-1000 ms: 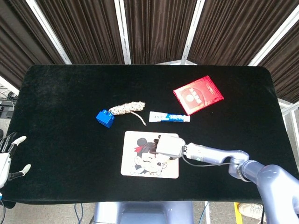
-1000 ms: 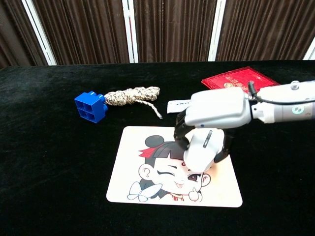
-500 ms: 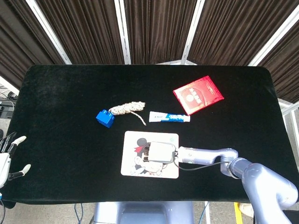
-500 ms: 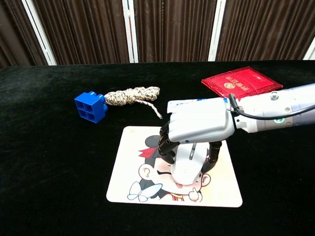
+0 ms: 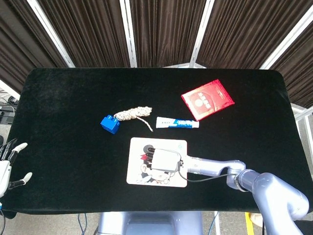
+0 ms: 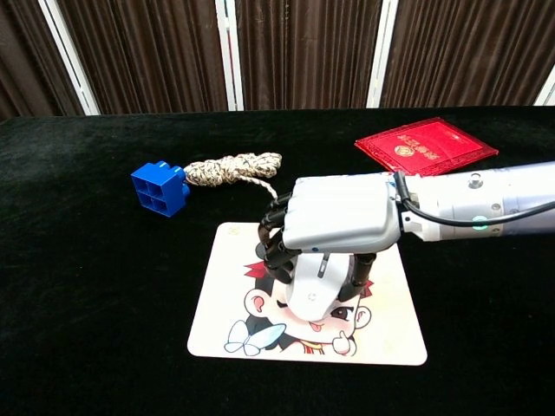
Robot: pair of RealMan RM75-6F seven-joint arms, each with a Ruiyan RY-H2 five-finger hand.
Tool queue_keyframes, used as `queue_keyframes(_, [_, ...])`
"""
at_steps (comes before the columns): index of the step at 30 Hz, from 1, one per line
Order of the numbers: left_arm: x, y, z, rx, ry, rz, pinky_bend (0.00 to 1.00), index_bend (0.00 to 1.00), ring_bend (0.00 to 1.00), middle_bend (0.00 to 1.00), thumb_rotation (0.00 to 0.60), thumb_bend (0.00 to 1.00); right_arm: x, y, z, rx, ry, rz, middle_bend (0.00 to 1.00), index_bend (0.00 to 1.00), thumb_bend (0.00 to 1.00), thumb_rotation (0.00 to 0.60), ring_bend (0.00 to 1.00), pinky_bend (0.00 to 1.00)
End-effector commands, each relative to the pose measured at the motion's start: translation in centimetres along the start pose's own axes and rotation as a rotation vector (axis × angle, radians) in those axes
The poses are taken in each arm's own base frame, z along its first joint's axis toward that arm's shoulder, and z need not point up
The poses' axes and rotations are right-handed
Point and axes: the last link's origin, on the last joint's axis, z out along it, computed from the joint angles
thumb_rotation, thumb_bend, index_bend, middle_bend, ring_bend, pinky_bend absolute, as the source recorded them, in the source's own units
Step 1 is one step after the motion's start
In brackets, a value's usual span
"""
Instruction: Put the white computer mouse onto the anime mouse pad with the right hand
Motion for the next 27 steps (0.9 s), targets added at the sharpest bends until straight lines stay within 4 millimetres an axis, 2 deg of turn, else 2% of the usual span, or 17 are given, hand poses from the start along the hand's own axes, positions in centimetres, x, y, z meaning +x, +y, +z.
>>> queue_keyframes(1, [0.0, 0.0, 0.0, 0.0, 0.0, 0.0, 0.0, 0.16, 0.0, 0.0, 0.6, 0.25, 0.0, -0.2, -0.1, -0.007, 0.005, -0.005, 0.37, 0.53, 0.09, 0.6, 0.17, 0.15])
queue_keyframes(6, [0.0, 0.0, 0.0, 0.001, 0.0, -0.003, 0.0, 0.16, 0.0, 0.0, 0.6, 0.25, 0.2, -0.5, -0.1, -0.003, 0.017, -0.03, 0.26, 0.44, 0.07, 0.6, 0.06, 0.02])
queue_keyframes(8, [0.0, 0.0, 0.0, 0.001, 0.0, -0.002, 0.0, 0.16, 0.0, 0.0, 0.6, 0.25, 0.3, -0.6, -0.1, -0.003, 0.025, -0.033, 0.23, 0.39, 0.06, 0.6, 0.04, 0.0])
queue_keyframes(13, [0.0, 0.0, 0.0, 0.002, 0.001, -0.001, 0.0, 0.16, 0.0, 0.0, 0.6, 0.25, 0.4, -0.7, -0.2, -0.025, 0.037, -0.036, 0.2, 0.33, 0.05, 0.6, 0.01, 0.0])
queue_keyframes(18, [0.0, 0.0, 0.0, 0.002, 0.0, -0.002, 0.0, 0.16, 0.0, 0.0, 0.6, 0.25, 0.4, -0.5, -0.7, -0.053, 0.023, -0.044, 0.12, 0.24, 0.02, 0.6, 0.0, 0.0])
queue_keyframes(23, [0.0, 0.0, 0.0, 0.002, 0.0, -0.001, 0.0, 0.16, 0.0, 0.0, 0.6, 0.25, 0.6, -0.2, -1.4, -0.088, 0.009, -0.067, 0.09, 0.23, 0.02, 0.6, 0.0, 0.0])
queue_keyframes(27, [0.0, 0.0, 0.0, 0.001, 0.001, -0.002, 0.0, 0.16, 0.0, 0.0, 0.6, 0.25, 0.9, 0.9, -2.5, -0.155, -0.003, -0.104, 0.09, 0.23, 0.02, 0.6, 0.0, 0.0])
